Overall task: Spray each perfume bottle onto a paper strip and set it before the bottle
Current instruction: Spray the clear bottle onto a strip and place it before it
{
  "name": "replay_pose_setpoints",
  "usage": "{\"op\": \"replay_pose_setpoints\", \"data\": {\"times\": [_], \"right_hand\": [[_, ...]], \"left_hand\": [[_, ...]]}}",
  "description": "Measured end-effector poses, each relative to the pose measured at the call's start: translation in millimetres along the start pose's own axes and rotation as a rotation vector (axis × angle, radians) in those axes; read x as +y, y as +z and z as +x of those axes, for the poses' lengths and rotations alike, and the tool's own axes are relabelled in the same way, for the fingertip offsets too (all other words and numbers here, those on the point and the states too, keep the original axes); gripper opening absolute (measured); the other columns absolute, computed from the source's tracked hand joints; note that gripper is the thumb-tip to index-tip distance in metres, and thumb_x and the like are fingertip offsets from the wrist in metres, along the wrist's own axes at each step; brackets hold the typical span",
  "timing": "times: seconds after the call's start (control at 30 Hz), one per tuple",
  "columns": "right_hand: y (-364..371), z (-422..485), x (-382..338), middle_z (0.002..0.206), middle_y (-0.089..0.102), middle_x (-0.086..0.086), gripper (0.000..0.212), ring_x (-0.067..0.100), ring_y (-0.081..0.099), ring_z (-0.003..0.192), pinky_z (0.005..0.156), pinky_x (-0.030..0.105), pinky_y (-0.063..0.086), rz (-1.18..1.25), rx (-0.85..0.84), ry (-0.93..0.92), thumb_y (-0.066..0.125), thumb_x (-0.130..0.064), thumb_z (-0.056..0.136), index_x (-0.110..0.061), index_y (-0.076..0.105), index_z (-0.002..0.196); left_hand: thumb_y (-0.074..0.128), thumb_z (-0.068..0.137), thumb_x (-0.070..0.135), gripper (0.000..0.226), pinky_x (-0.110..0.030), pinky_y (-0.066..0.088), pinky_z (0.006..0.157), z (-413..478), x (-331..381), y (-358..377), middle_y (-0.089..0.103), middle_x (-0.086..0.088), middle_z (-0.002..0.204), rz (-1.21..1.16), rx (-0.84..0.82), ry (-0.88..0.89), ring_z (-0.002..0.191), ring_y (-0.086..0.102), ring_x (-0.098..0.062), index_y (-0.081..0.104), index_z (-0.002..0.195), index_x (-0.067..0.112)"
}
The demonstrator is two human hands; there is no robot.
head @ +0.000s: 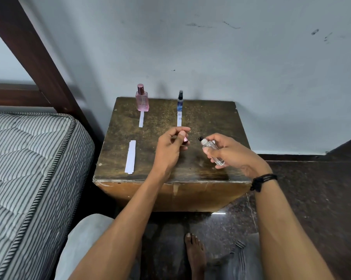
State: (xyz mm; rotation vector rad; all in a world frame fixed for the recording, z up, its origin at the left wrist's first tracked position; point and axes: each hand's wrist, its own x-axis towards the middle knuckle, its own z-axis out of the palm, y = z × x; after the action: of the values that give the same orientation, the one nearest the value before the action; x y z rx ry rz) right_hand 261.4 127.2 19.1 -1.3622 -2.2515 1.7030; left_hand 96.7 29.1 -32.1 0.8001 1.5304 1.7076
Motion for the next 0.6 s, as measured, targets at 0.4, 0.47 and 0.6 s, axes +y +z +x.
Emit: {"op": "replay_pose_setpoints", "data": {"times": [0.4, 0.47, 0.6], "right_hand": [[-6, 4, 3, 0.110, 0.069, 0.002, 0.036, 0.018, 0.073, 0.077, 0.073, 0.032, 0.063, 0.094, 0.305, -0.094, 0.077, -0.037, 0.092, -0.028, 0.059, 0.121], [-9, 5, 6, 0.115, 0.066, 0.000, 0.040, 0.016, 0.076, 0.071, 0.072, 0.033, 0.065, 0.094, 0.358, -0.085, 0.074, -0.037, 0.093, -0.032, 0.055, 0.128], [-13, 6, 17, 0.124, 0.061, 0.001, 0.045, 0.016, 0.077, 0.067, 0.071, 0.033, 0.066, 0.050, 0.373, -0.036, 0.071, -0.036, 0.096, -0.039, 0.051, 0.137]], "left_hand": [[0.053, 0.098, 0.017, 0.019, -0.026, 0.046, 0.086, -4, 2, 15, 0.063, 0.012, 0.100, 0.446, -0.027, 0.104, 0.095, 0.058, -0.004, 0.068, 0.104, 0.028], [0.061, 0.093, 0.020, 0.021, -0.029, 0.045, 0.085, 1, 1, 20, 0.053, 0.010, 0.091, 0.627, -0.135, 0.146, 0.089, 0.051, -0.011, 0.066, 0.112, 0.028], [0.066, 0.089, 0.034, 0.045, -0.038, 0.038, 0.099, 13, -12, 30, 0.041, 0.010, 0.099, 0.878, -0.282, 0.156, 0.102, 0.037, -0.014, 0.056, 0.132, 0.035]]}}
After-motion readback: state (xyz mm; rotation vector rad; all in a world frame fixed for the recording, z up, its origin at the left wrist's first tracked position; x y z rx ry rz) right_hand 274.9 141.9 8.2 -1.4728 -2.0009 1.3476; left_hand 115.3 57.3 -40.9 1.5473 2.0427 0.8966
